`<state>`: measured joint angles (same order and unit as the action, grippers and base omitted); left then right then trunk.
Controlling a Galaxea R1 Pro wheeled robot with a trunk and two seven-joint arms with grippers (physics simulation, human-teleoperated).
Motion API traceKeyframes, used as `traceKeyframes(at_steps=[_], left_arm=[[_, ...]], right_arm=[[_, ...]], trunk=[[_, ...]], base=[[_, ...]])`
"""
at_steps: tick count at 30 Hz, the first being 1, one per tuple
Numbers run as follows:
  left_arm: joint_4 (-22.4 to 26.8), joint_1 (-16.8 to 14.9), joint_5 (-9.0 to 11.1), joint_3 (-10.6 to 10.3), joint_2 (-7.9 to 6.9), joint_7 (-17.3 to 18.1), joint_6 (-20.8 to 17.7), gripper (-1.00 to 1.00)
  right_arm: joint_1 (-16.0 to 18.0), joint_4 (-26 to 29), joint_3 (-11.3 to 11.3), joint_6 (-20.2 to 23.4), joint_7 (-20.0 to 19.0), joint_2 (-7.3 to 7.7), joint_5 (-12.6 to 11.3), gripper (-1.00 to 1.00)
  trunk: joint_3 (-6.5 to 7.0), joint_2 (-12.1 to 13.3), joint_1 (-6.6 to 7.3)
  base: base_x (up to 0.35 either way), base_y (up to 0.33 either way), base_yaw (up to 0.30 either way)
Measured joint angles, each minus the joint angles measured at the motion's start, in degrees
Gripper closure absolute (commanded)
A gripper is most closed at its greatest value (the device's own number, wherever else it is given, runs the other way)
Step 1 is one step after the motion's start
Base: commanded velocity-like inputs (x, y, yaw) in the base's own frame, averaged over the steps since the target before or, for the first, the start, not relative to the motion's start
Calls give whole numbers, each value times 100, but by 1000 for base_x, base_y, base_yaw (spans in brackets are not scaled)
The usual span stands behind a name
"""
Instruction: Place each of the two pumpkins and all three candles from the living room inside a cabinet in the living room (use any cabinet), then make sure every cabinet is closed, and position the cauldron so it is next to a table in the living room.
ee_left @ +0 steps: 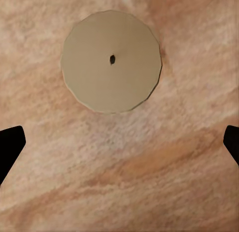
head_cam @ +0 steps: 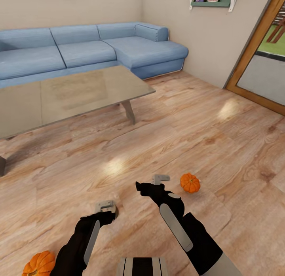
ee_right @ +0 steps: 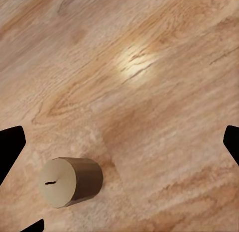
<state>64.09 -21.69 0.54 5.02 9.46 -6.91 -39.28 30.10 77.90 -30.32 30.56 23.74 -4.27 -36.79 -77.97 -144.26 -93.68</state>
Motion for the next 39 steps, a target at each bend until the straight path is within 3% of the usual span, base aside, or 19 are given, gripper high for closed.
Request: traceKeyframes(at_steps=[23, 39], left_arm=[[-25, 0, 0, 9, -6, 0, 0, -100], [-14, 0, -8, 0, -1, 8, 8, -100]], right_arm=[[1, -64, -16, -3, -11, -23, 12, -100], [0, -61, -19, -3, -16, -22, 15, -100]], trunk=[[23, 0, 0], [24, 0, -1]], base=[[132, -32, 103], [65, 0, 7]])
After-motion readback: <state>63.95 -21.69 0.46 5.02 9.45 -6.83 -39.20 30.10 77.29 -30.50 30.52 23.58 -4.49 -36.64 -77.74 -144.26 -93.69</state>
